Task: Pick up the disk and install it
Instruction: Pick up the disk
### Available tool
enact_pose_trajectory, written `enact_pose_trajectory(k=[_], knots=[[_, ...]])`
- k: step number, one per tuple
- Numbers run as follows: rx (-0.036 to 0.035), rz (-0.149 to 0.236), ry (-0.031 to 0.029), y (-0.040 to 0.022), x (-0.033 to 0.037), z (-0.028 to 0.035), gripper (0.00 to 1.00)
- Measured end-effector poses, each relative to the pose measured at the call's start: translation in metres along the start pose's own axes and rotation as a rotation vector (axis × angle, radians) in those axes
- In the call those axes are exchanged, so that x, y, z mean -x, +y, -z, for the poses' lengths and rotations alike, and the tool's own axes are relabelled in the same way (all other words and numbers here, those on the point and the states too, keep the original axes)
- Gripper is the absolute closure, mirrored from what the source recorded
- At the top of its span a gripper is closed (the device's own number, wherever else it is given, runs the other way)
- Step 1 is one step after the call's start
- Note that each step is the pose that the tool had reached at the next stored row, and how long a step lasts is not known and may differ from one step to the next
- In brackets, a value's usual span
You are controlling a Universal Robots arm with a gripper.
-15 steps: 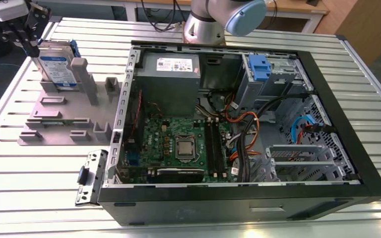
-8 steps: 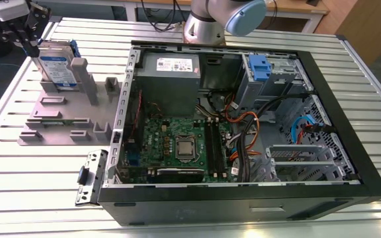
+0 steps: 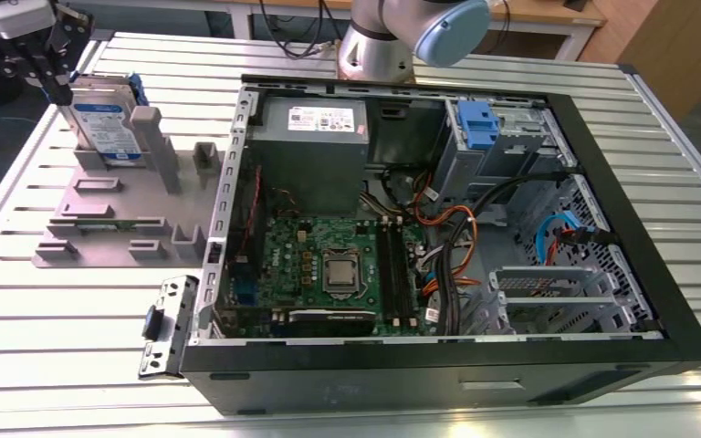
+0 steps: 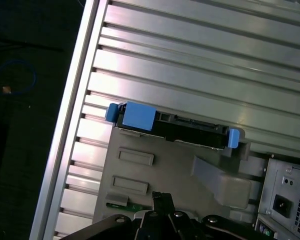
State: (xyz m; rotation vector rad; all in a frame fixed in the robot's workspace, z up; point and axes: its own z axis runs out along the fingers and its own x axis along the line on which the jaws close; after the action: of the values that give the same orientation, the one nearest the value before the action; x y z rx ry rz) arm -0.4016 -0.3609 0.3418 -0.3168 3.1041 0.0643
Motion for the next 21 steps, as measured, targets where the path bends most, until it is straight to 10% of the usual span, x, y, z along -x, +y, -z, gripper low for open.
enact_pose_trajectory(k=[21], knots=[[0.0008,0.033,0.0014,0.0,0.0,0.0,0.9]])
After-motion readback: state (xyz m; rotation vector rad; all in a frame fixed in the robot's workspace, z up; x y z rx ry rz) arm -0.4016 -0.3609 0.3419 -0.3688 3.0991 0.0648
